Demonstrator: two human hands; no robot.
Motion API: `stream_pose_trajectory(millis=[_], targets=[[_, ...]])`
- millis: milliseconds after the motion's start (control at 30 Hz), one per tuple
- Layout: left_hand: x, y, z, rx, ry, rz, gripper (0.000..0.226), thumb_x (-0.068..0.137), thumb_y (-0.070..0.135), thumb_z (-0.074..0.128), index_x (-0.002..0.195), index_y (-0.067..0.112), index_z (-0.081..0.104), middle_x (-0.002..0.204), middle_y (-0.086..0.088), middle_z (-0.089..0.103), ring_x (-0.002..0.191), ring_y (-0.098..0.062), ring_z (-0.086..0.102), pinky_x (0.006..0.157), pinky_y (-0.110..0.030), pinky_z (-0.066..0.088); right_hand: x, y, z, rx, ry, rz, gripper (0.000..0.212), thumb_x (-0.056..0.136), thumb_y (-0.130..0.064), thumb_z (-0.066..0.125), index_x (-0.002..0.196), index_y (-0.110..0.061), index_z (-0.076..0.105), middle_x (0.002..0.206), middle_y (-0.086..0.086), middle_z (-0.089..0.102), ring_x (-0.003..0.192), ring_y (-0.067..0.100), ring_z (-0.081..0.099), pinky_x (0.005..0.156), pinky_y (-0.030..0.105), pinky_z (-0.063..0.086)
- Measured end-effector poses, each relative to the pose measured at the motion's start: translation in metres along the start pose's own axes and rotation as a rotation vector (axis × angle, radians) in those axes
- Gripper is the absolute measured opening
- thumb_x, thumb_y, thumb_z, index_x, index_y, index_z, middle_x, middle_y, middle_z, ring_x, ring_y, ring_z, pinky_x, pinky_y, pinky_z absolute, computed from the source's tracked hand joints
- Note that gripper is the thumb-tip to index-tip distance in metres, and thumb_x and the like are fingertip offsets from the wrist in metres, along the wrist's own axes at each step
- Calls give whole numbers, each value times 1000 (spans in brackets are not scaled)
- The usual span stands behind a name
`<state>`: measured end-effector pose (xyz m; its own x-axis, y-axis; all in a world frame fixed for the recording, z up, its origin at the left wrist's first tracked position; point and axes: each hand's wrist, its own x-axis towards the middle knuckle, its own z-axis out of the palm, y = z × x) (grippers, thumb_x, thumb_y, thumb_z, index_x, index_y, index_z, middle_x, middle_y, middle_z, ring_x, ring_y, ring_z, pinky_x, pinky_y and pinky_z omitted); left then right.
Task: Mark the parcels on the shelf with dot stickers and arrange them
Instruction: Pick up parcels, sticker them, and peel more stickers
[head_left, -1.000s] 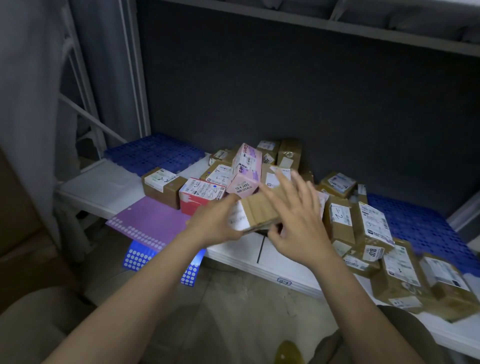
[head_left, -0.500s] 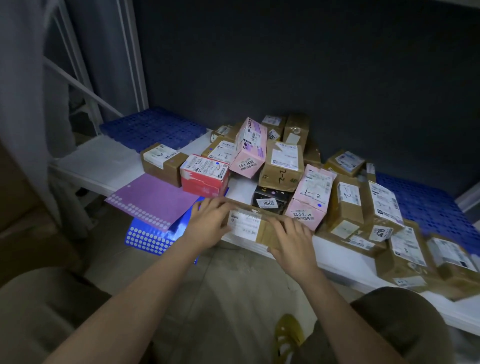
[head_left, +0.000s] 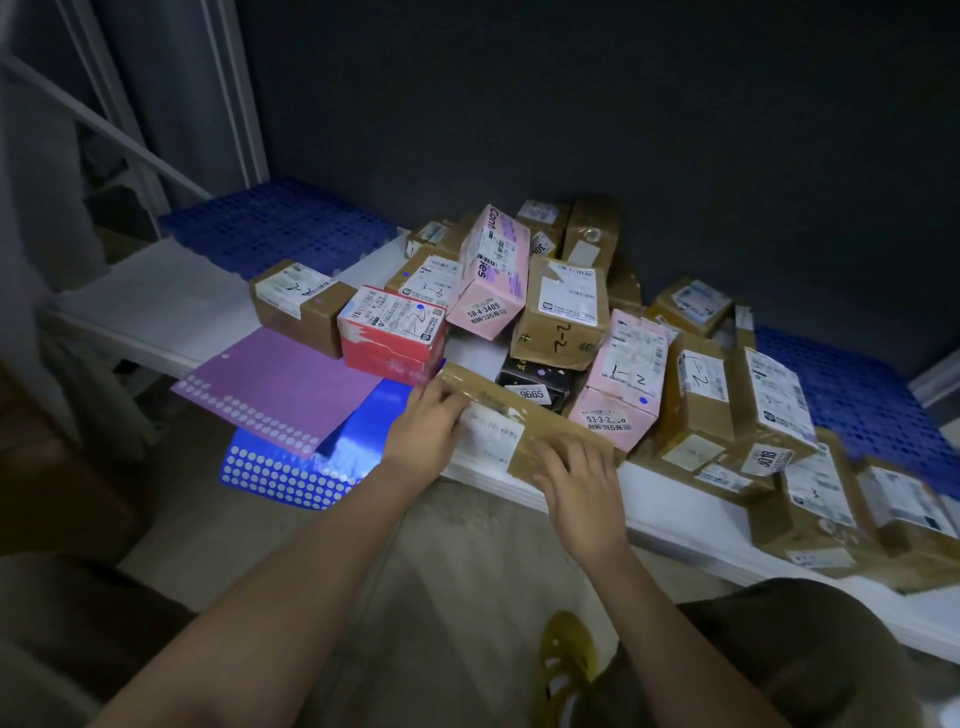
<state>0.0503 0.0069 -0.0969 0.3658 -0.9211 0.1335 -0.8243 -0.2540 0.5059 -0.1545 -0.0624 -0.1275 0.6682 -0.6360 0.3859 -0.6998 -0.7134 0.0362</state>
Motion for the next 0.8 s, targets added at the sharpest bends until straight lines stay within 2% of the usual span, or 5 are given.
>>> stream_pose_trajectory(millis=[167,300,500,633,800], targets=[[-10,-17,5,-167,-23,71,41,94,11,52,135,16,52,149,-1,36,138,-18,30,107,-33,37,4,-16,-2,51,43,95,51,62,-10,83,109,-14,62,107,10,60,99,28,51,84,42,50],[-28,-44,-5,-259,126,-35,37,89,6,55,124,14,61,135,-5,50,126,-25,45,103,-34,39,16,-50,-8,217,104,-1,35,83,-25,50,114,-13,62,113,9,59,109,26,48,89,42,46],[-50,-106,-33,-294,395,-408,31,83,0,57,111,8,66,113,-17,56,98,-36,56,96,-42,45,54,-124,8,419,116,-210,31,82,-23,47,108,-15,63,114,7,58,110,22,46,87,37,41],[-55,-140,-56,-340,513,-683,30,88,10,57,118,12,61,122,-20,47,114,-36,43,99,-25,26,81,-177,29,524,102,-275,31,83,-24,47,101,-12,69,106,9,62,102,21,46,86,34,40],[-48,-190,-63,-515,553,-804,47,83,25,62,125,5,53,123,-18,57,120,-33,48,104,-38,38,115,-230,50,651,-44,-272,27,82,-23,54,102,-13,69,106,7,61,102,27,53,84,39,46]])
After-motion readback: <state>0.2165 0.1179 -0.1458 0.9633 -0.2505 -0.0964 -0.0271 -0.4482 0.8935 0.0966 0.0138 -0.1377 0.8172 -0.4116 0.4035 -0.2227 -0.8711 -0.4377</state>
